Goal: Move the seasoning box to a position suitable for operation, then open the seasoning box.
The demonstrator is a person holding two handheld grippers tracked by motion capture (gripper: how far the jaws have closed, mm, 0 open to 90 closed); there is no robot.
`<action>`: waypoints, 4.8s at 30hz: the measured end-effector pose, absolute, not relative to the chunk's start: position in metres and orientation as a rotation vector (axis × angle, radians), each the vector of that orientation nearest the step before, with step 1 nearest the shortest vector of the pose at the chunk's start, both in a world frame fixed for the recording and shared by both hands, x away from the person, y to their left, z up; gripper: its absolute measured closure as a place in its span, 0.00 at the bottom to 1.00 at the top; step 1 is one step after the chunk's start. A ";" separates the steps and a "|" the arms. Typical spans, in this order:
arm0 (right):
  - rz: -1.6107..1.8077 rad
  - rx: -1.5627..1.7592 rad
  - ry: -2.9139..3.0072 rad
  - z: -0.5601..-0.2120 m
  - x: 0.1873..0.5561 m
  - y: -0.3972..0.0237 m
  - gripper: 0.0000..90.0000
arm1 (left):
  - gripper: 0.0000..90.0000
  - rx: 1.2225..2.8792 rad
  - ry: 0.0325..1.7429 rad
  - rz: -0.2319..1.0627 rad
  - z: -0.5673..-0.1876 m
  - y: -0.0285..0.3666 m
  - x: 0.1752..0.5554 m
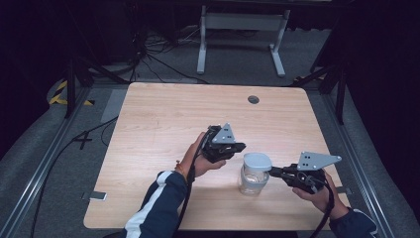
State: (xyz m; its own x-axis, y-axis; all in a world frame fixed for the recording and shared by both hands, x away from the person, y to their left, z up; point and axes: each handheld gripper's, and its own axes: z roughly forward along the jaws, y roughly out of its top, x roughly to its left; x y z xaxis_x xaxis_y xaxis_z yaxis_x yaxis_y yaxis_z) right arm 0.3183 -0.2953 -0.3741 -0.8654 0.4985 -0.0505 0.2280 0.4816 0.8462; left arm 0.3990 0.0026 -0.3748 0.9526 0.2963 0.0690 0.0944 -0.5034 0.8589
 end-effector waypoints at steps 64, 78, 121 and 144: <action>1.300 0.518 2.391 -0.353 0.357 -0.289 0.99 | 0.70 2.187 0.760 0.312 -0.479 0.198 0.326; 1.176 0.539 2.349 -0.356 0.349 -0.309 0.86 | 0.58 2.181 0.785 0.330 -0.480 0.193 0.324; 0.937 0.795 2.423 -0.442 0.317 -0.386 0.55 | 0.38 2.191 0.811 0.356 -0.480 0.191 0.327; 1.038 1.043 2.354 -0.467 0.306 -0.425 0.28 | 0.36 2.187 0.833 0.350 -0.480 0.190 0.328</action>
